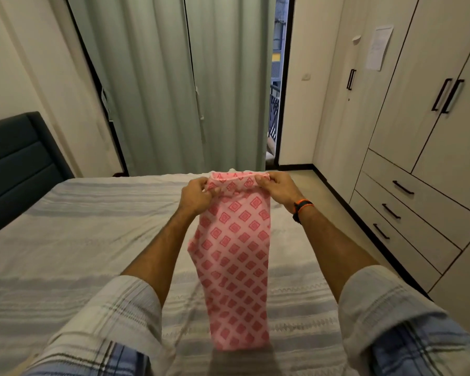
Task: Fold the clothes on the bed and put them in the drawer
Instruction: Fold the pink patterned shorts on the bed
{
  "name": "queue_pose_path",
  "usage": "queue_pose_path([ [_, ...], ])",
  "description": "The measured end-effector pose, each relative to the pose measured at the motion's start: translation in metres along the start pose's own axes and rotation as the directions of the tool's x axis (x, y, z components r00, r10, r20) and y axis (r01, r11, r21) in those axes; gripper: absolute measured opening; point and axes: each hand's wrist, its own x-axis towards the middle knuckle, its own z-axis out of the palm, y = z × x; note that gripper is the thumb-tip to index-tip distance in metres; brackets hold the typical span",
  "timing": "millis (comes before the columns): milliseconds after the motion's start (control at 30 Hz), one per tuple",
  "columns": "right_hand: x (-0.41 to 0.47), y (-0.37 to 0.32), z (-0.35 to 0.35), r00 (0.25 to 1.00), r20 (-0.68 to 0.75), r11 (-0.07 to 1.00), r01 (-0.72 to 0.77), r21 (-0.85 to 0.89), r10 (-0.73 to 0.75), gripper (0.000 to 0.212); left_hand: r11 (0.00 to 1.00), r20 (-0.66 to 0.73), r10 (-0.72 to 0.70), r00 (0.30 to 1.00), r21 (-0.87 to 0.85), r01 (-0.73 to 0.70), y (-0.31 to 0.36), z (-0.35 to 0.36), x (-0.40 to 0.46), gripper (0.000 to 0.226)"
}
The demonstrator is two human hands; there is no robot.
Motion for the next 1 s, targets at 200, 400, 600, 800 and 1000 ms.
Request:
queue_pose_path([
  [200,0.029,-0.042,-0.023,0.971,-0.122,0.978,0.207,0.015,-0.204,0.03,0.979,-0.177,0.176,0.968,-0.067,-0.19,0.035,-0.015,0.033,0.01],
  [400,-0.002,-0.035,-0.019,0.968,-0.118,0.972,0.229,0.052,-0.221,0.026,0.966,-0.191,0.234,0.953,-0.068,-0.251,0.024,-0.013,0.005,0.009],
  [600,-0.091,0.047,0.018,0.994,-0.011,0.994,0.108,0.006,-0.108,0.04,0.993,-0.066,0.121,0.99,-0.007,-0.122,-0.058,0.023,-0.075,0.013],
  [800,-0.184,0.126,0.06,0.989,0.133,0.994,-0.055,-0.098,0.068,0.06,0.987,0.131,-0.12,0.984,0.119,0.105,-0.149,0.068,-0.166,0.021],
  [1000,-0.273,0.174,0.087,0.947,0.203,0.965,-0.223,-0.138,0.248,0.08,0.961,0.3,-0.246,0.922,0.196,0.193,-0.204,0.092,-0.252,0.017],
])
